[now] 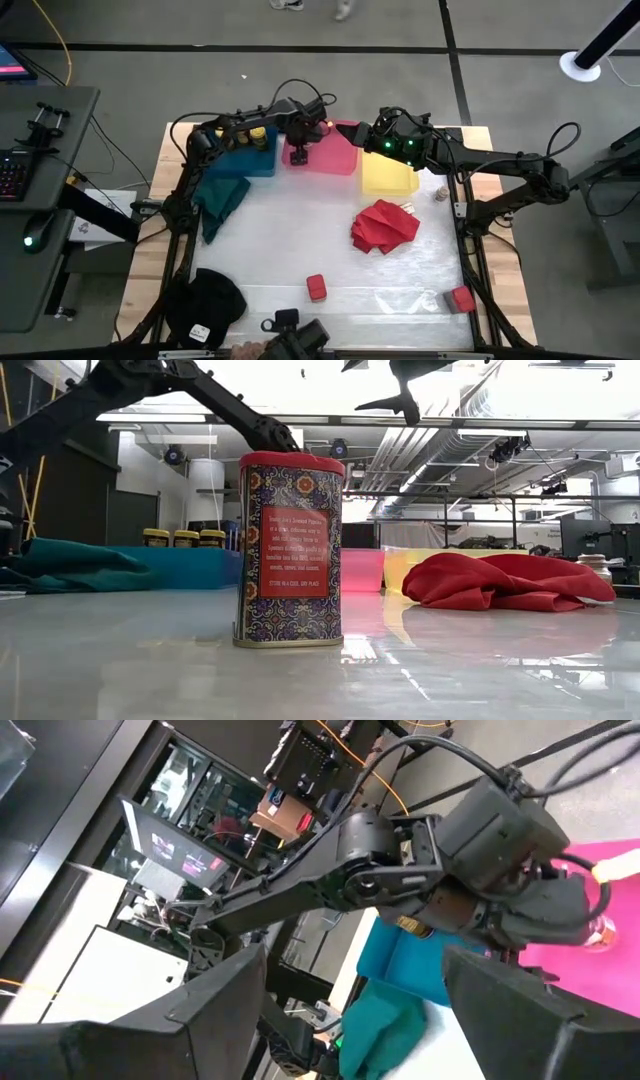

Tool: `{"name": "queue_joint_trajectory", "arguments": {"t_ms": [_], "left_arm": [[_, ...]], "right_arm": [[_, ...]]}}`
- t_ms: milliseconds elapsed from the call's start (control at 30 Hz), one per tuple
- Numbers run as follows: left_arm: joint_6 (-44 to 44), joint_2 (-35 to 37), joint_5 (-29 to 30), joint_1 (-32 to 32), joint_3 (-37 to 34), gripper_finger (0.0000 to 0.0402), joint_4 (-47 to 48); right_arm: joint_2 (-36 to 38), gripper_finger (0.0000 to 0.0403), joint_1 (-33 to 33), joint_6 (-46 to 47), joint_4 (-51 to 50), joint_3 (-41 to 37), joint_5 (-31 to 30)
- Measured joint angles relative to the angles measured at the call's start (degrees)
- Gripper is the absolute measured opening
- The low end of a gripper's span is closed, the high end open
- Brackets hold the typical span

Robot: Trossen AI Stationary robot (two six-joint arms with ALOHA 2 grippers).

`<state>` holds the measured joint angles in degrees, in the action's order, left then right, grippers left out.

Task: Sort spices by type
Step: Put the left brown seasoning bottle into the pink bin, then put the brown seasoning bottle into the pink bin

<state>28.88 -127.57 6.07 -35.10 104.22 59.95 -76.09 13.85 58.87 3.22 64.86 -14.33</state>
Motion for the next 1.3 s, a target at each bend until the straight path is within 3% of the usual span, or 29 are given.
{"name": "queue_joint_trajectory", "arguments": {"t_ms": [967,1300], "left_arm": [[-6.37,0.04,0.09,9.19,-0.02,0.0294,13.43],[-9.43,4.82,-3.07,7.08,-0.04,0.0294,9.06]], "right_arm": [[0.0,0.0296,0.0,0.0,-0.02,0.0,0.02],[0.0,0.0296,0.68,-0.46,0.0,0.0,0.03]]}}
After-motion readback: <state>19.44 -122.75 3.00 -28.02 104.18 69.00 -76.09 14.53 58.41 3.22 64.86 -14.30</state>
